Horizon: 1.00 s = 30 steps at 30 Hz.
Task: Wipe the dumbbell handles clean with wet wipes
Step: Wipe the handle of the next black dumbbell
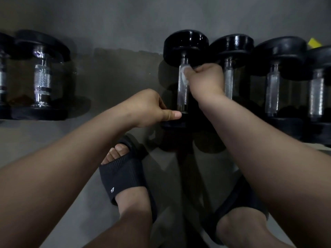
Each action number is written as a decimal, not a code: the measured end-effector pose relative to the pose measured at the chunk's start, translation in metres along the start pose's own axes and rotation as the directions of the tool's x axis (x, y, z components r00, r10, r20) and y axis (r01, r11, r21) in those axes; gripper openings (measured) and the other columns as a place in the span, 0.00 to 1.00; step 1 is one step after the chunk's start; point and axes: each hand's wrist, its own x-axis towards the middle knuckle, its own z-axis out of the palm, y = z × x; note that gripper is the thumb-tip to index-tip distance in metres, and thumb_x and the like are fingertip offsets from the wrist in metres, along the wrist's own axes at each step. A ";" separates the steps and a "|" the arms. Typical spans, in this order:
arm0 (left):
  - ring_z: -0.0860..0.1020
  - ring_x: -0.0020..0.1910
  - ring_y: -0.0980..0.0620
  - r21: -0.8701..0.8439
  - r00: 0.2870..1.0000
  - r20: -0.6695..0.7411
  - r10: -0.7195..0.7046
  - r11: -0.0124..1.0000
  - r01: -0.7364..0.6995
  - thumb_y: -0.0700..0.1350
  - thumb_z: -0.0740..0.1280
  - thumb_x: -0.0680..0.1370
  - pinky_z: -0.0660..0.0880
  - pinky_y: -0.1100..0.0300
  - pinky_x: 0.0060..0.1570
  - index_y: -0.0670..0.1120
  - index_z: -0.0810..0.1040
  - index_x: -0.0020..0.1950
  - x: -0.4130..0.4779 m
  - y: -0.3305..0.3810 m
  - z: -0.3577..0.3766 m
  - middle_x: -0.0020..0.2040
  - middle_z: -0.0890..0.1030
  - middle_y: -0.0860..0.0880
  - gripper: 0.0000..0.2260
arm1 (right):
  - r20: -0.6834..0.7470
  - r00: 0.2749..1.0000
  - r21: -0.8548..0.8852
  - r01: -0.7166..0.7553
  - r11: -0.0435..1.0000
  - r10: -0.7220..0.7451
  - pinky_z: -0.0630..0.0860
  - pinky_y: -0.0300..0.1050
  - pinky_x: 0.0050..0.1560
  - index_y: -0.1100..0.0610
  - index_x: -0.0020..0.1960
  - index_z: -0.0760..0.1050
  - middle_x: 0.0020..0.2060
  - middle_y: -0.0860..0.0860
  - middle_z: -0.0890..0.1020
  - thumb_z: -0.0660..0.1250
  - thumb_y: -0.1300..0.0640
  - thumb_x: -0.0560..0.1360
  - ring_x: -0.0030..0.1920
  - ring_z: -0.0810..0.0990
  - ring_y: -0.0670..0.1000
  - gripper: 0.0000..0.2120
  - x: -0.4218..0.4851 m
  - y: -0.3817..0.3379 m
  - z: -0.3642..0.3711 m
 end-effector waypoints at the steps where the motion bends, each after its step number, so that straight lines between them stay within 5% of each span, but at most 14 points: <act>1: 0.81 0.39 0.53 0.002 1.000 0.000 0.000 1.000 0.000 0.65 0.73 0.71 0.74 0.61 0.37 0.49 0.87 0.42 0.000 0.000 0.000 0.36 0.84 0.49 0.19 | -0.018 1.000 0.023 -0.006 1.000 0.006 0.69 0.38 0.31 0.55 0.27 0.69 0.20 0.44 0.71 0.73 0.51 0.75 0.21 0.69 0.44 0.22 0.007 -0.006 0.001; 8: 0.82 0.40 0.50 0.002 1.000 0.007 0.007 1.000 -0.007 0.65 0.73 0.70 0.74 0.60 0.36 0.49 0.87 0.42 0.001 -0.001 0.001 0.36 0.85 0.48 0.20 | -0.030 1.000 0.100 -0.004 0.995 0.007 0.73 0.36 0.31 0.57 0.32 0.77 0.24 0.46 0.76 0.71 0.49 0.77 0.25 0.74 0.44 0.18 0.006 0.004 0.011; 12: 0.79 0.34 0.55 0.003 1.000 0.007 -0.002 1.000 0.002 0.66 0.73 0.70 0.70 0.62 0.31 0.49 0.87 0.41 0.003 -0.002 -0.001 0.32 0.83 0.50 0.19 | -0.119 0.993 0.128 -0.009 0.992 0.025 0.73 0.39 0.33 0.54 0.27 0.70 0.21 0.44 0.72 0.74 0.51 0.74 0.25 0.73 0.45 0.21 0.013 -0.007 0.021; 15: 0.78 0.33 0.57 0.002 1.000 0.006 0.006 1.000 -0.006 0.66 0.73 0.71 0.69 0.62 0.31 0.50 0.87 0.41 0.002 -0.003 0.000 0.32 0.82 0.51 0.19 | -0.113 0.992 0.178 -0.030 0.984 0.051 0.76 0.39 0.36 0.54 0.31 0.74 0.25 0.44 0.77 0.74 0.50 0.74 0.28 0.76 0.44 0.16 0.015 -0.002 0.020; 20: 0.79 0.34 0.55 0.023 1.000 0.011 0.010 1.000 -0.010 0.66 0.73 0.70 0.70 0.62 0.32 0.49 0.87 0.41 0.004 -0.002 0.001 0.33 0.82 0.50 0.20 | 0.105 0.960 0.367 -0.279 0.887 0.258 0.82 0.41 0.47 0.56 0.44 0.79 0.38 0.51 0.84 0.72 0.52 0.77 0.40 0.83 0.48 0.08 0.024 0.001 0.011; 23: 0.79 0.34 0.54 0.025 1.000 0.018 0.016 1.000 -0.016 0.66 0.72 0.71 0.71 0.62 0.32 0.49 0.87 0.41 0.004 -0.002 0.001 0.33 0.83 0.49 0.20 | 0.295 0.878 0.429 -0.473 0.769 0.376 0.82 0.44 0.37 0.60 0.54 0.81 0.41 0.54 0.84 0.64 0.57 0.81 0.35 0.84 0.52 0.10 0.026 -0.001 0.010; 26: 0.81 0.37 0.52 0.013 1.000 0.013 0.015 1.000 -0.016 0.67 0.73 0.70 0.73 0.61 0.35 0.49 0.87 0.42 0.005 -0.005 0.002 0.35 0.84 0.48 0.21 | 0.323 0.875 0.457 -0.478 0.750 0.361 0.79 0.43 0.35 0.61 0.52 0.81 0.38 0.55 0.83 0.62 0.63 0.78 0.31 0.82 0.52 0.09 0.025 -0.002 0.009; 30: 0.80 0.36 0.53 0.008 1.000 0.010 0.014 1.000 -0.014 0.67 0.73 0.70 0.73 0.60 0.35 0.49 0.87 0.42 0.005 -0.007 0.000 0.35 0.84 0.49 0.21 | 0.220 0.936 0.348 -0.339 0.874 0.275 0.76 0.41 0.37 0.56 0.40 0.76 0.28 0.49 0.78 0.68 0.56 0.78 0.29 0.77 0.47 0.09 0.021 -0.002 0.007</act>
